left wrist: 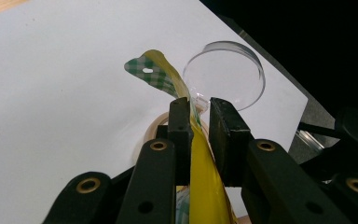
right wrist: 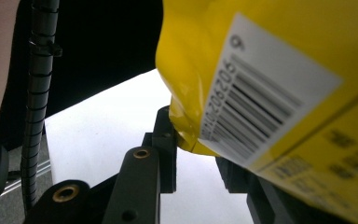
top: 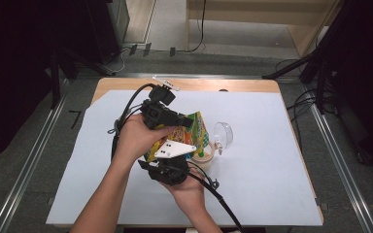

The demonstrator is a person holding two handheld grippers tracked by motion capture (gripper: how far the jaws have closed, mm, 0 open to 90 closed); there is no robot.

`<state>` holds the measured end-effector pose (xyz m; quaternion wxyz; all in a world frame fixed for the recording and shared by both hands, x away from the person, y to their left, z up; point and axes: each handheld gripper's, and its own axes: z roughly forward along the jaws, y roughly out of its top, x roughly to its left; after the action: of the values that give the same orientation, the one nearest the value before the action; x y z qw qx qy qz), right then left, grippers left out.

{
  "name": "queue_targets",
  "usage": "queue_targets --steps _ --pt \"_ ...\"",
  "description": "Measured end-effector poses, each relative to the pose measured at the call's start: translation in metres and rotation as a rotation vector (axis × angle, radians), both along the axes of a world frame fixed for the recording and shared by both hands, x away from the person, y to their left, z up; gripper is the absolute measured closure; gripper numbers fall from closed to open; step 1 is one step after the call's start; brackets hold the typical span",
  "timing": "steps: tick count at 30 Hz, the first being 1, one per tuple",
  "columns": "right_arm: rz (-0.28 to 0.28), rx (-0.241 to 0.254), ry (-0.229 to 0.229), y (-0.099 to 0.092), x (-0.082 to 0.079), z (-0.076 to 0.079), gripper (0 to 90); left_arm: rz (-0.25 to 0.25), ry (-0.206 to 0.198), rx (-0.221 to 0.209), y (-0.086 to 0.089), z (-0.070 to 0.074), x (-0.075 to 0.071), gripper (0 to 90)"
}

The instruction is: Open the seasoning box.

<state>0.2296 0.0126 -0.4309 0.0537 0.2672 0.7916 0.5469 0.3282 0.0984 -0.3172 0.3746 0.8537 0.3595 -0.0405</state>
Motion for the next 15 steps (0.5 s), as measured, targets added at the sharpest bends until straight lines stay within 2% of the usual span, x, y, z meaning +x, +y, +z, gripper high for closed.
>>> queue_targets --steps 15 --pt "-0.011 0.009 0.000 -0.0026 -0.0006 -0.0026 73.0 -0.012 -0.001 0.007 -0.0048 -0.0003 -0.0023 79.4"
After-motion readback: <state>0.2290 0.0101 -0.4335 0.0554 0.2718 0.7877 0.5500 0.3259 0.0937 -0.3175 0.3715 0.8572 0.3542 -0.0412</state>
